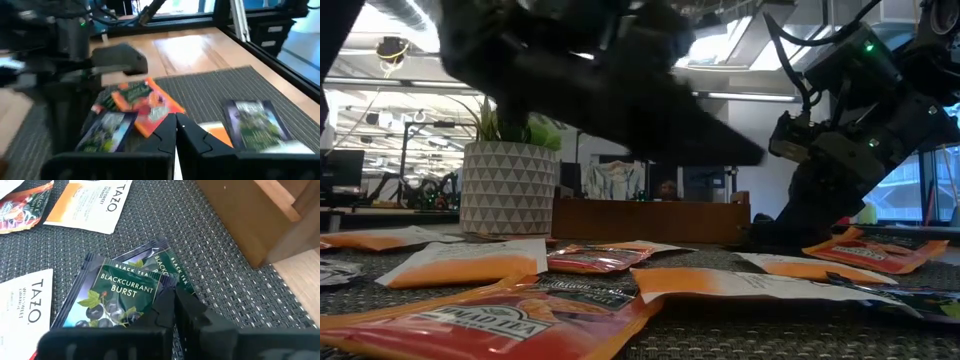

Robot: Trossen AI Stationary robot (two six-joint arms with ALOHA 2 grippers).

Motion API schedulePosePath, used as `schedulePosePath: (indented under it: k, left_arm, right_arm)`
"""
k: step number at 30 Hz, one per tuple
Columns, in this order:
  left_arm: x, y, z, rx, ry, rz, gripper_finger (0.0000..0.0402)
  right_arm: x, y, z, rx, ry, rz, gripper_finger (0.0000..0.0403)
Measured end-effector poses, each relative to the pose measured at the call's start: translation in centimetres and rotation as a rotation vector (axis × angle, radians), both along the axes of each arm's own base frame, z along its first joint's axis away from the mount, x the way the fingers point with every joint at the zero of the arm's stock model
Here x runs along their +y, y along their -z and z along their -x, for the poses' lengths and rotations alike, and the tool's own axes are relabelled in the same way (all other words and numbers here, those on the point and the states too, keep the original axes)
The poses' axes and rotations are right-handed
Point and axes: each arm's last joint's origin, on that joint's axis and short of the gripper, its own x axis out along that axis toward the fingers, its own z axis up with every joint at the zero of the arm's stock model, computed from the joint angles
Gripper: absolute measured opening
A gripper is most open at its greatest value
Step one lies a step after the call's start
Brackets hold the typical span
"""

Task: Pick & Place Tea
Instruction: Put the blue tea bag into the right section of the wooden organizer

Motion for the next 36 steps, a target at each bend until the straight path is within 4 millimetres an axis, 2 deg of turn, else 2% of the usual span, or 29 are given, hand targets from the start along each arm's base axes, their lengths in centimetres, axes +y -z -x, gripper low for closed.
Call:
schedulePosePath:
  k: [4, 9, 12, 26, 30, 36]
  left_arm:
    - [0.2, 0.9, -2.2, 0.057, -0.037, 0.019, 0.0002]
    - [1.0, 1.4, -3.4, 0.128, -0.144, 0.011, 0.0002]
    - [1.5, 1.7, -3.3, 0.153, -0.215, -0.001, 0.0002]
    - [1.8, 2.9, -2.6, 0.295, -0.237, -0.052, 0.0002]
    - [1.8, 3.0, -2.6, 0.307, -0.234, -0.055, 0.0002]
    - [1.8, 3.0, -2.5, 0.313, -0.231, -0.064, 0.0002]
  right_arm:
    - [0.0, 0.0, 0.0, -0.003, 0.000, 0.000, 0.0012]
    - [0.0, 0.0, 0.0, -0.005, 0.000, -0.001, 0.0007]
    - [0.0, 0.0, 0.0, -0.006, 0.000, -0.001, 0.0013]
    - [0.1, -0.2, -0.2, -0.024, 0.016, -0.038, 0.0026]
    - [0.2, -0.4, -0.5, -0.025, -0.024, -0.100, 0.0059]
    - [-0.6, -1.0, -0.6, -0.039, 0.003, -0.225, 0.0157]
